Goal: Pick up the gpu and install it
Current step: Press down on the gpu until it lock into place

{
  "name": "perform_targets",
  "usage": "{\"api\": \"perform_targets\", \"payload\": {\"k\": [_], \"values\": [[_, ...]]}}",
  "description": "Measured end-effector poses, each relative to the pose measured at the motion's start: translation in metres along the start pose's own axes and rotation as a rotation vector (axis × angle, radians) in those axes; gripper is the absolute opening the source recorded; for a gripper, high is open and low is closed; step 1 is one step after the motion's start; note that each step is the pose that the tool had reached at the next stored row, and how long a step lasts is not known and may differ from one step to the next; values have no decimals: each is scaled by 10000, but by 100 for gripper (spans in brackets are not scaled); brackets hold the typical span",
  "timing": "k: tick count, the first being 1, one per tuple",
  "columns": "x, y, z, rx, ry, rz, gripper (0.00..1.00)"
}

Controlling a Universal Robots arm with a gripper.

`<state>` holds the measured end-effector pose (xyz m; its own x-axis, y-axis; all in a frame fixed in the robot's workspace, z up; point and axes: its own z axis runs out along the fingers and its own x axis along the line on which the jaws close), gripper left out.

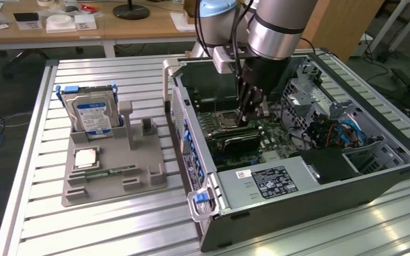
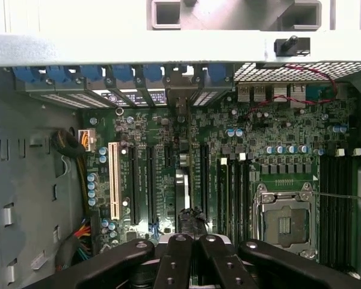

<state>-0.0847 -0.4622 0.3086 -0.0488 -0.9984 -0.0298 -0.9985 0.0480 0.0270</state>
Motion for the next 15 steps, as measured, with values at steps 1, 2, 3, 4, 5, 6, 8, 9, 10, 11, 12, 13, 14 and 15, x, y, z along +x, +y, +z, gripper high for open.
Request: {"api": "perform_targets", "payload": {"k": [1,2,3,4,5,6,8,9,10,11,12,13,14,15], "values": [[0,0,5,6,-3,-1,11],[0,3,16,30,-17,-2,11],[1,5,24,54,-29,-6,11],[1,7,32,78,-44,-11,11],[2,8,37,95,-56,-15,11],[2,11,40,105,-56,-16,11],[2,24,57,158,-61,-18,11],[3,26,61,166,-60,-19,11],[3,27,70,170,-60,-20,11],[3,30,86,182,-61,-19,11],[4,31,117,201,-62,-22,11],[4,32,118,201,-61,-20,11],[-4,32,146,203,-64,-21,11],[-3,34,196,201,-61,-21,11]]}}
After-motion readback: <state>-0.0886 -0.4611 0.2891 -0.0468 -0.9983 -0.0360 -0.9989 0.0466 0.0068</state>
